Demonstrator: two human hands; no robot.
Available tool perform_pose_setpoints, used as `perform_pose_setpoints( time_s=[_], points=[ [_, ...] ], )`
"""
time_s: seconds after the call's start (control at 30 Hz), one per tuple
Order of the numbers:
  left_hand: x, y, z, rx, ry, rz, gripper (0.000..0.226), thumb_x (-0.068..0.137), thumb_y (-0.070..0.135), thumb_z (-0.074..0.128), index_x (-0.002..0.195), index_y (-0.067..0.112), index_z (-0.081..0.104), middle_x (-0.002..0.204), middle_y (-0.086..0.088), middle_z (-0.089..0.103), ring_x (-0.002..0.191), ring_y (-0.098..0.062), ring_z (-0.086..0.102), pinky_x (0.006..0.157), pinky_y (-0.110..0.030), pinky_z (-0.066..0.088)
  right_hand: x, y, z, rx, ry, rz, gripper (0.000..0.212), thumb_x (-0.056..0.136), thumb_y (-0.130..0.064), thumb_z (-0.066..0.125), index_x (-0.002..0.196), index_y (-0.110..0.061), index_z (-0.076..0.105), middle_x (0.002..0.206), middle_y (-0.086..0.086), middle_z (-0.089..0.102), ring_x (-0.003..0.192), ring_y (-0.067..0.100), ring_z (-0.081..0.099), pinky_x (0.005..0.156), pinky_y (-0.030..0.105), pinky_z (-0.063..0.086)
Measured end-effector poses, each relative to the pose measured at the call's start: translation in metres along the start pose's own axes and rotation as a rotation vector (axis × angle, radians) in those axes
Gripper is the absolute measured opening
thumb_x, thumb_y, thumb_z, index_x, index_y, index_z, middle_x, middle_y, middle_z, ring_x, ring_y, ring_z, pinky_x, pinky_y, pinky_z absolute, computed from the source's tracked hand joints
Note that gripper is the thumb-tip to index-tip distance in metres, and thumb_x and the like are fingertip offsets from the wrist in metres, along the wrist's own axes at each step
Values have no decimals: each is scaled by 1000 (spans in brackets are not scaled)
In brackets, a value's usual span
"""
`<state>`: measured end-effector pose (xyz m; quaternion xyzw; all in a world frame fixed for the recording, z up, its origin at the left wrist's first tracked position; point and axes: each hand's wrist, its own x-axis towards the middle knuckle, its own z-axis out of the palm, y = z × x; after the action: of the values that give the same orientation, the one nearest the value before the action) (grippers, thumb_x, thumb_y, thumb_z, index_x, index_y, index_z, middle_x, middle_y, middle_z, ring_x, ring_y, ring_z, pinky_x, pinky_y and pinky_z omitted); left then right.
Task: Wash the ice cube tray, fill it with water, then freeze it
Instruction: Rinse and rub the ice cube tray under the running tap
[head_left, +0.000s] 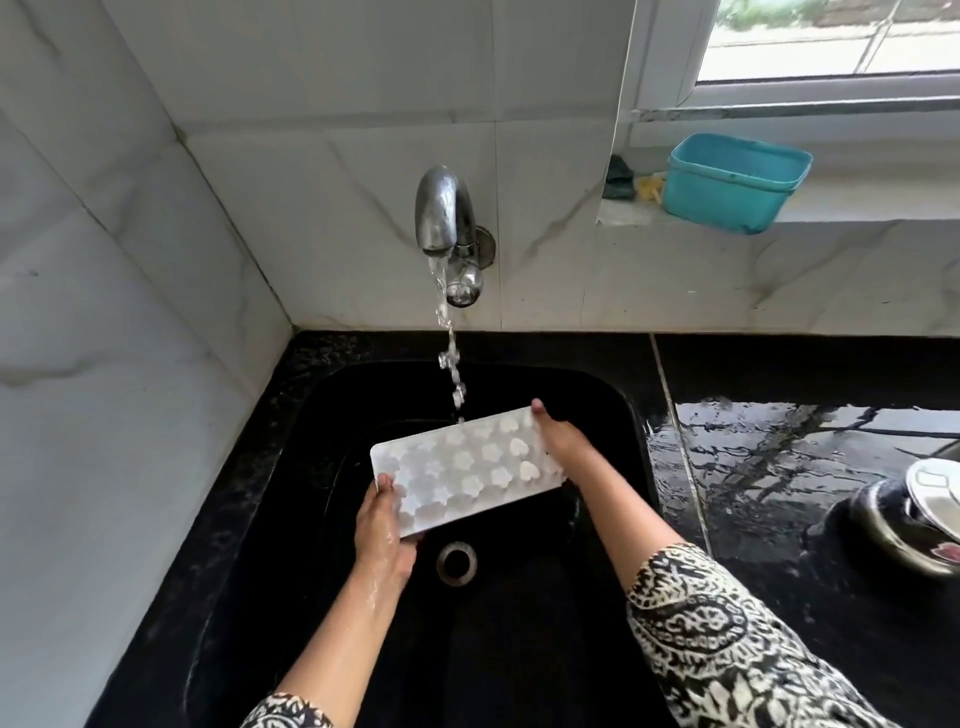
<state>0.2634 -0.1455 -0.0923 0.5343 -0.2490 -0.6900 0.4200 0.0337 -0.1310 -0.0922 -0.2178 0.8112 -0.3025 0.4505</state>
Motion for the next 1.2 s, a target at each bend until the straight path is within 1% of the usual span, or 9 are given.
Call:
perform_pose_setpoints(
  time_s=[0.13, 0.27, 0.37, 0.47, 0.63, 0.73, 0.9, 1.07, 1.2],
  points=[
    [11, -9, 10, 72, 50, -76, 21, 102, 27, 45, 86, 20, 57, 92, 0, 62, 79, -19, 60, 69, -38, 51, -10, -11, -28, 80, 68, -111, 57, 94, -53, 44, 121, -5, 58, 114, 10, 65, 104, 28, 62, 89, 39, 50],
    [29, -28, 34, 195, -29, -202, 18, 99, 9, 47, 108, 9, 63, 103, -15, 68, 86, -31, 65, 83, -47, 53, -35, -12, -53, 11, 231, -218, 44, 99, -45, 39, 121, -9, 52, 113, 9, 60, 104, 29, 59, 82, 36, 46],
    [43, -32, 47, 234, -25, -226, 21, 96, 0, 46, 97, 9, 64, 96, -15, 67, 83, -32, 64, 83, -47, 53, -36, 0, -60, 13, 268, -168, 44, 101, -41, 35, 128, -9, 47, 120, 12, 56, 112, 32, 54, 87, 38, 43],
    [46, -15, 44, 254, 81, -111, 24, 97, 7, 46, 81, 17, 60, 75, -7, 58, 68, -23, 56, 63, -32, 49, -30, 9, -41, 197, 151, -94, 43, 102, -36, 35, 131, -6, 47, 124, 13, 57, 107, 32, 58, 93, 42, 48],
    [43, 37, -4, 454, 285, 283, 22, 95, 5, 45, 80, 14, 58, 75, -16, 59, 77, -27, 51, 62, -30, 40, -42, 6, 18, 584, -205, 221, 33, 103, -33, 36, 93, -11, 59, 86, 6, 64, 73, 21, 59, 58, 32, 46],
    [39, 53, -35, 473, 338, 306, 27, 99, 27, 44, 104, 6, 62, 112, -27, 62, 103, -40, 59, 82, -39, 47, -54, -4, 48, 643, -304, 210, 36, 103, -34, 36, 91, -12, 62, 84, 6, 66, 75, 21, 62, 63, 33, 49],
    [32, 52, -40, -78, 160, -91, 60, 91, 68, 35, 114, 19, 60, 104, -8, 64, 94, -26, 62, 88, -42, 49, -56, -12, 54, 1012, -186, 70, 40, 100, -38, 43, 99, -5, 65, 92, 13, 70, 85, 26, 66, 80, 39, 54],
    [28, 38, -22, -272, -3, -198, 31, 94, 11, 34, 115, 3, 54, 101, -18, 58, 82, -27, 57, 65, -34, 54, -52, -1, 13, 1115, -59, -51, 24, 97, -3, 39, 109, -5, 59, 78, 9, 56, 69, 18, 52, 63, 26, 43],
    [26, 23, -4, -155, -142, -204, 28, 90, -10, 33, 104, 1, 54, 91, -15, 61, 70, -22, 65, 52, -26, 55, -55, 11, -27, 1035, -4, -99, 49, 95, 9, 41, 142, -4, 33, 114, 19, 58, 80, 20, 58, 69, 30, 48]
  ],
)
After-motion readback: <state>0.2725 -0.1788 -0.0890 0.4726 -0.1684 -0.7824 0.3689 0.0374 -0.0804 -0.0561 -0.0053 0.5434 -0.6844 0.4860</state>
